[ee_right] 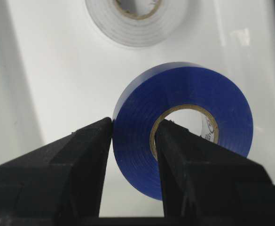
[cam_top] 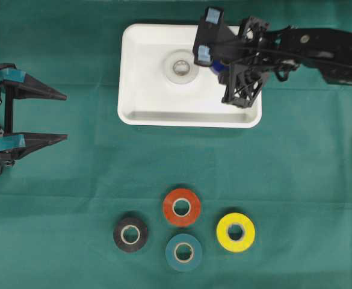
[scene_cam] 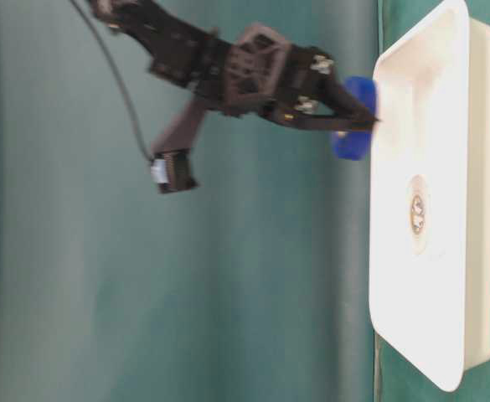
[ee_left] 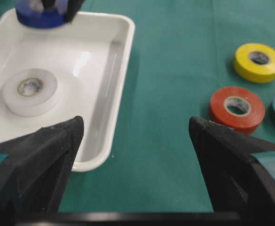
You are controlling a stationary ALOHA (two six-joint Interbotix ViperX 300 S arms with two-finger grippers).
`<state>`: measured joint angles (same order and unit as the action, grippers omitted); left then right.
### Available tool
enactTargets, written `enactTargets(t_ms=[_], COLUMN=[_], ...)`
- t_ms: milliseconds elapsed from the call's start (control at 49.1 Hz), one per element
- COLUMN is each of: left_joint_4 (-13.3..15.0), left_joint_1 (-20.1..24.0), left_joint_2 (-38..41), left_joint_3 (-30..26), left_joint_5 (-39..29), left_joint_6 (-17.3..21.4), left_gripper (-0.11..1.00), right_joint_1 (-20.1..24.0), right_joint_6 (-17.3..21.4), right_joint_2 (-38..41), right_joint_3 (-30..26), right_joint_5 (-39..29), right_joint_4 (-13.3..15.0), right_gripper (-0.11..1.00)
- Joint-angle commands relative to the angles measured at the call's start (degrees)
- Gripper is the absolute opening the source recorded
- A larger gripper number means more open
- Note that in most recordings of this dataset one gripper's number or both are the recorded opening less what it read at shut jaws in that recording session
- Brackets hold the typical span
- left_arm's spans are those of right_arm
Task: Pick up the tape from a random location and place it into the white case.
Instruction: 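Lower the blue roll into the tray's right side with the right gripper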
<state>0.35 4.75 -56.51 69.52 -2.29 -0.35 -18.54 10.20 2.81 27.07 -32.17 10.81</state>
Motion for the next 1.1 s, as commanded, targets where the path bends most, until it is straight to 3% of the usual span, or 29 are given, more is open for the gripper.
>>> enactTargets(t_ms=[0,468,1038,1078], left_joint_4=[0.09,0.09,0.09,0.09], left_joint_1=[-0.09,-0.09,-0.09,-0.09], left_joint_2=[0.44,0.53,0.44,0.53], left_joint_3=[-0.62,-0.62,-0.62,-0.62], left_joint_5=[0.35,0.35,0.26,0.26], left_joint_6=[-0.09,-0.53,-0.44,-0.53], left_gripper=[0.97,0.97,0.97,0.97], right_joint_1=[-0.35,-2.11,-2.02,-2.11], right_joint_6=[0.09,0.09,0.09,0.09], right_joint_2=[0.70,6.24,6.33,6.24], right_joint_3=[-0.18,-0.18,-0.79,-0.88], right_joint_5=[2.55,4.22,3.96,3.87], right_joint_4=[-0.09,-0.18,-2.72,-2.72], right_gripper=[0.33,0.33,0.33,0.39])
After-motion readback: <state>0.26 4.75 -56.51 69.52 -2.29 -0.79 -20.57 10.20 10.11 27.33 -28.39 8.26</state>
